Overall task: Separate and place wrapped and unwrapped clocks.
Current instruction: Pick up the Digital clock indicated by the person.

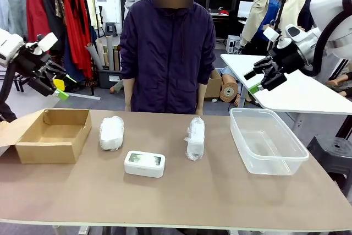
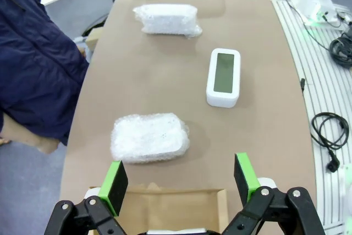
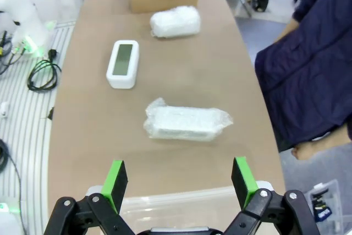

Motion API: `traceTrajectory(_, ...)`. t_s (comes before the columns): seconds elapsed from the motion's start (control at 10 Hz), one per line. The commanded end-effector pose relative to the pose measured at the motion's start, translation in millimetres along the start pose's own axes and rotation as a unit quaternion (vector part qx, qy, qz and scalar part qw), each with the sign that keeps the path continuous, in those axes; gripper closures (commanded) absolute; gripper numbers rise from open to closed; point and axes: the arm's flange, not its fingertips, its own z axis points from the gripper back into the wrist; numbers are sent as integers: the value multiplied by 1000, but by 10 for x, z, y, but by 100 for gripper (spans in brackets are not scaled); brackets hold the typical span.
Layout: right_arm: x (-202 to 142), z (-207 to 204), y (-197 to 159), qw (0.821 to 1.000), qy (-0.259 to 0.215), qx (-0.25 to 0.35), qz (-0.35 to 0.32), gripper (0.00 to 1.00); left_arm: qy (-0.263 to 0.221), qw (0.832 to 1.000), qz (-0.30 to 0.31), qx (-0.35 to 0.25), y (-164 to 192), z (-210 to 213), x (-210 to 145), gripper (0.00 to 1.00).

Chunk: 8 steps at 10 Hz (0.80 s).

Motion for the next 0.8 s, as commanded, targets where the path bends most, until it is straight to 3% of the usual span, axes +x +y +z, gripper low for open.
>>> traceTrajectory(0.0, -75, 6, -167, 1000, -28, 5, 6, 0, -21, 1000, -4, -4, 145, 15, -54, 0)
traceTrajectory(0.2, -96, -5, -192, 999, -38, 17, -2, 0, -4, 1000, 1, -3, 81, 0, -67, 0)
traceTrajectory(0.3, -140, -9, -135, 1000, -10, 2, -9, 0, -4, 1000, 1, -3, 81, 0, -67, 0)
traceTrajectory(0.7, -140, -9, -135, 1000, -10, 2, -9, 0, -4, 1000, 1, -3, 81, 0, -67, 0)
